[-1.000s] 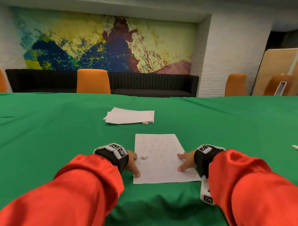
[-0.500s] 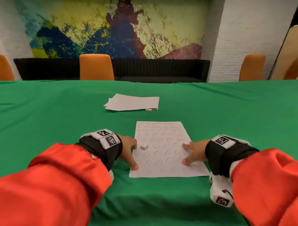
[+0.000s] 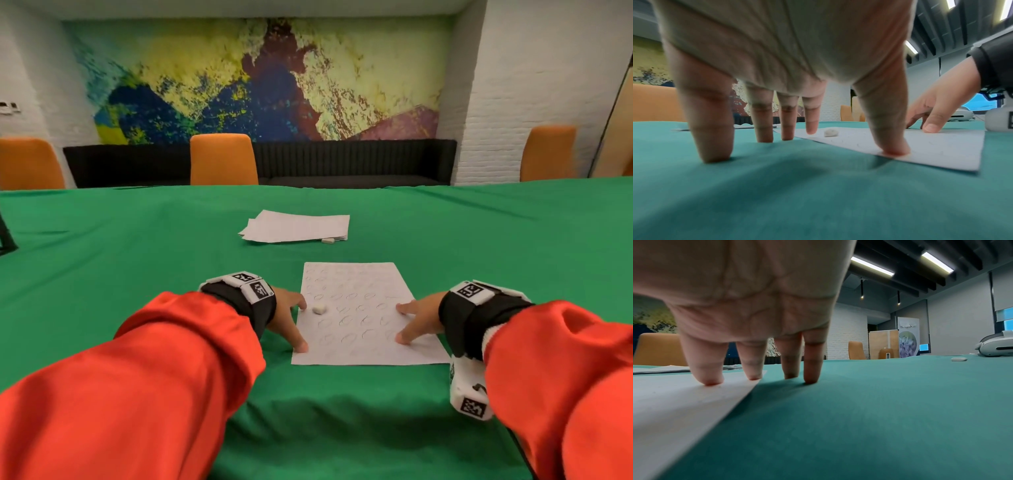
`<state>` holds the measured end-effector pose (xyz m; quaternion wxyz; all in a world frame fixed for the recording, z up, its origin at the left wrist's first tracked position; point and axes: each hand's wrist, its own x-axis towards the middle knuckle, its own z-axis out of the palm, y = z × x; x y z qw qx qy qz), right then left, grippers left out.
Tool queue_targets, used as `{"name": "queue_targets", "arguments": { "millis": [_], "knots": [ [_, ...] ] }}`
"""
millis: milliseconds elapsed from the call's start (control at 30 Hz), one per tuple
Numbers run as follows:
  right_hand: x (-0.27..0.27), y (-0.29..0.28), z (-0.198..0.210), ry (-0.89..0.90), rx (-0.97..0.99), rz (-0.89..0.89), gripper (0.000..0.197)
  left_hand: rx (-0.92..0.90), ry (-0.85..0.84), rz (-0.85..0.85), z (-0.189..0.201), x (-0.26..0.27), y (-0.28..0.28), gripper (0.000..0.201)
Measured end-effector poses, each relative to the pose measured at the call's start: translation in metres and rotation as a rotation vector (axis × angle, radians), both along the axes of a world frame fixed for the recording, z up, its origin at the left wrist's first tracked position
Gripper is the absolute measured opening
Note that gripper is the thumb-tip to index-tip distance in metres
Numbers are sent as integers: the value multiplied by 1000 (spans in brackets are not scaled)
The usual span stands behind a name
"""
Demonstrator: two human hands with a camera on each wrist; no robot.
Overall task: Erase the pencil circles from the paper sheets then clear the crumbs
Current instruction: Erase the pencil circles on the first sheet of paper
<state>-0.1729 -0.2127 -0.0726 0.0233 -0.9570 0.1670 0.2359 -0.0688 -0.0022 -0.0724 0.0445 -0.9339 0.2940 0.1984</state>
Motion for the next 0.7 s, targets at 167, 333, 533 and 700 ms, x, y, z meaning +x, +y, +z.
{"name": "queue_targets", "arguments": {
  "millis": [167, 333, 533, 700],
  "knots": [
    [5, -9, -7, -25, 1, -34, 79, 47, -31, -84, -5, 9, -10, 85],
    [8, -10, -7, -36, 42, -96, 80, 69, -120, -137, 1, 20, -27, 73],
    [4, -5, -3, -24, 17, -108, 79, 80, -205, -241, 2, 18, -41, 39],
    [-1, -2, 1, -31, 11, -100, 78, 46, -244, -249, 5, 16, -41, 55]
  ]
}}
